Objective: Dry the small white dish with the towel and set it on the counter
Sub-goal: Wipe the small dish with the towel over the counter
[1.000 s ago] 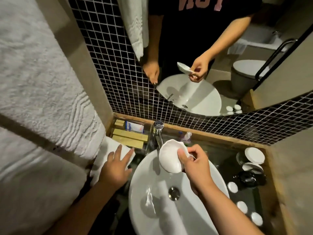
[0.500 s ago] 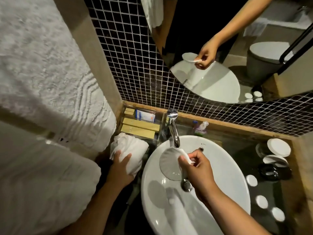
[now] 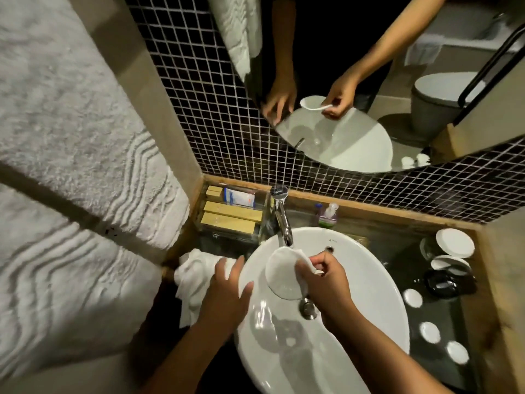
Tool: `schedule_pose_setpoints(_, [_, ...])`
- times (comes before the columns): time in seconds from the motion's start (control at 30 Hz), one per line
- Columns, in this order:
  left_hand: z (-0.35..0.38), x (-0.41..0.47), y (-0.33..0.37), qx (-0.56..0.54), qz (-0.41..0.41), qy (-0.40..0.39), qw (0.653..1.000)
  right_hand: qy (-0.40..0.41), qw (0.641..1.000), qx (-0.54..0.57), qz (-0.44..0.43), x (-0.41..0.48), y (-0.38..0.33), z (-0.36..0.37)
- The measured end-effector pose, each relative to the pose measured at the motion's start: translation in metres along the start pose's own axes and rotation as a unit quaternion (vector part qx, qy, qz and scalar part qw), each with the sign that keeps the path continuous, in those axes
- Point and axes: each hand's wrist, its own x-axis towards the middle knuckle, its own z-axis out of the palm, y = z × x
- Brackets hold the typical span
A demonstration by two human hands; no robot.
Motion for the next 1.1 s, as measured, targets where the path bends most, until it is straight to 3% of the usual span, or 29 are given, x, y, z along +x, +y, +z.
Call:
schedule_pose_setpoints(0.1, [-0.021,0.006,0.052,-0.124,0.132,-0.024,0.983,0.007,0.999,-0.034,-0.010,0.000,-0.005,-0.016])
schedule_pose_setpoints(0.2, [-0.028,0.012,0.095,-0.020,0.285,-0.070,0.956,0.023,0.994,-0.091,-0.052,0.005,-0.007,-0.045])
schedule_pose_setpoints(0.27, [-0.026,0.020,0.123,0.046,0.332,-0.093,0.938,0.025,0.988,-0.123,-0.085,0.010,-0.010,-0.066])
schedule_pose_setpoints(0.37, [-0.014,0.031,0.164,0.088,0.335,-0.131,0.929,0.036,0.983,-0.145,-0.109,0.018,-0.013,-0.097])
schedule_pose_setpoints(0.53, [0.009,0.054,0.212,0.068,0.331,-0.153,0.929,0.073,0.969,-0.213,-0.097,0.025,-0.016,-0.137])
schedule_pose_setpoints(0.63, [0.022,0.074,0.233,0.069,0.331,-0.160,0.927,-0.013,0.965,-0.252,-0.069,0.031,-0.020,-0.158])
schedule_pose_setpoints(0.7, [0.031,0.086,0.244,0.064,0.325,-0.164,0.929,-0.055,0.948,-0.301,-0.084,0.036,-0.019,-0.168])
schedule_pose_setpoints(0.9, [0.049,0.105,0.272,0.087,0.316,-0.169,0.930,-0.053,0.904,-0.390,-0.166,0.063,0.006,-0.181])
schedule_pose_setpoints(1.1, [0.082,0.132,0.285,0.148,0.313,-0.152,0.926,-0.013,0.871,-0.473,-0.135,0.110,0.018,-0.181])
